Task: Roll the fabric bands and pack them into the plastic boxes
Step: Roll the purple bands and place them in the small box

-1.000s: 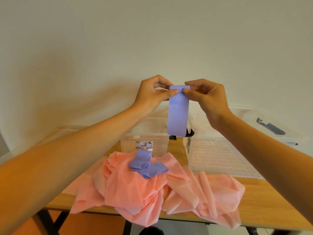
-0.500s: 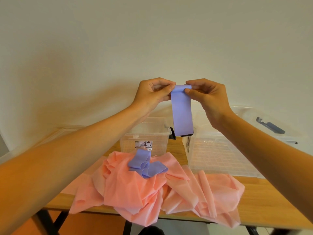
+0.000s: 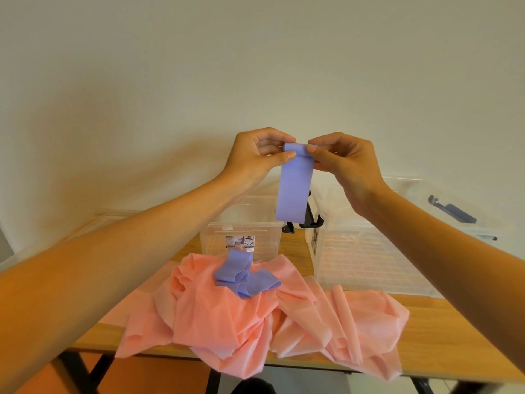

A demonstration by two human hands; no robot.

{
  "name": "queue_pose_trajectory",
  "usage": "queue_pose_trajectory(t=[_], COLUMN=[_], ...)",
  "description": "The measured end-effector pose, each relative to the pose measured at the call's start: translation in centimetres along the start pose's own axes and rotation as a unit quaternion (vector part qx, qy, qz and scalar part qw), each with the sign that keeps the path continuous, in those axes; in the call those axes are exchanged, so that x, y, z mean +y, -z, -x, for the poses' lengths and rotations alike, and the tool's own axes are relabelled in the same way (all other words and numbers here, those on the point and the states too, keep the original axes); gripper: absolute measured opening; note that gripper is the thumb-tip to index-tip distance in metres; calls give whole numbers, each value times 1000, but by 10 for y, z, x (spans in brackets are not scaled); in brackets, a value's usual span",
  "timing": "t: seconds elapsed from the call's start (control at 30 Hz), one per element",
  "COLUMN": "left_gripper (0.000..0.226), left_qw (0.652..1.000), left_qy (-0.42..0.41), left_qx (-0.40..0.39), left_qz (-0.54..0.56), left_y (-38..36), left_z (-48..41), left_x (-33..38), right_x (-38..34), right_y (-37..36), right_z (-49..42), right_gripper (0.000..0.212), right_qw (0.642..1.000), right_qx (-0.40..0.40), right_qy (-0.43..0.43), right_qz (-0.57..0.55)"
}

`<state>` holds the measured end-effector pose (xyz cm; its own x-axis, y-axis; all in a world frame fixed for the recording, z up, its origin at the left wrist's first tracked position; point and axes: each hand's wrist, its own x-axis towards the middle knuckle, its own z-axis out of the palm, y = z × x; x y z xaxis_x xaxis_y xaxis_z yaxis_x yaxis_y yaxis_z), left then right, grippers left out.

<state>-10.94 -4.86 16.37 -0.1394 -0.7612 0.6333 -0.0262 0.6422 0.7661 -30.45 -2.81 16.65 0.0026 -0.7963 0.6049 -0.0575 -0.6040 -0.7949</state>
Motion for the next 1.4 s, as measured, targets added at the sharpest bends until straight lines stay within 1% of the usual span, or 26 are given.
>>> queue_pose_trajectory(t=[0.13,0.23,0.37,0.5,0.6,0.73,0.83,1.07,1.2,1.4], left_gripper=[20,13,16,19,19,14,13,16,18,18], left_qw=[999,999,999,1000,1000,998,998,999,999,998], left_qy=[30,42,33,20,20,57,62,31,29,60], left_qx=[-13,-10,-4,-2,-8,-18,-23,-11,-7,-4], left_qz=[4,9,8,9,15,20,24,16,16,35], left_y=[-2,-3,-2,-1,-2,-2,-3,-2,-2,-3], left_z=[0,-1,0,1,2,3,3,4,4,5], left_x=[0,0,1,3,3,-1,-2,0,-2,-2], right_x=[0,0,0,-1,0,0,2,3,3,4], right_y=[1,1,3,2,1,2,2,-1,-3,-3], right_z=[-2,-1,0,1,1,1,2,5,5,3], right_gripper=[12,17,29,18,20,16,17,33,30,18], right_qw=[1000,1000,1000,1000,1000,1000,1000,1000,1000,1000], right_qx=[2,-1,-1,-7,-11,-12,-15,-18,-11,-12], right_qy=[-4,-3,0,-13,-10,-7,-5,-8,-3,7], right_qz=[-2,9,3,-3,4,3,6,-7,0,12])
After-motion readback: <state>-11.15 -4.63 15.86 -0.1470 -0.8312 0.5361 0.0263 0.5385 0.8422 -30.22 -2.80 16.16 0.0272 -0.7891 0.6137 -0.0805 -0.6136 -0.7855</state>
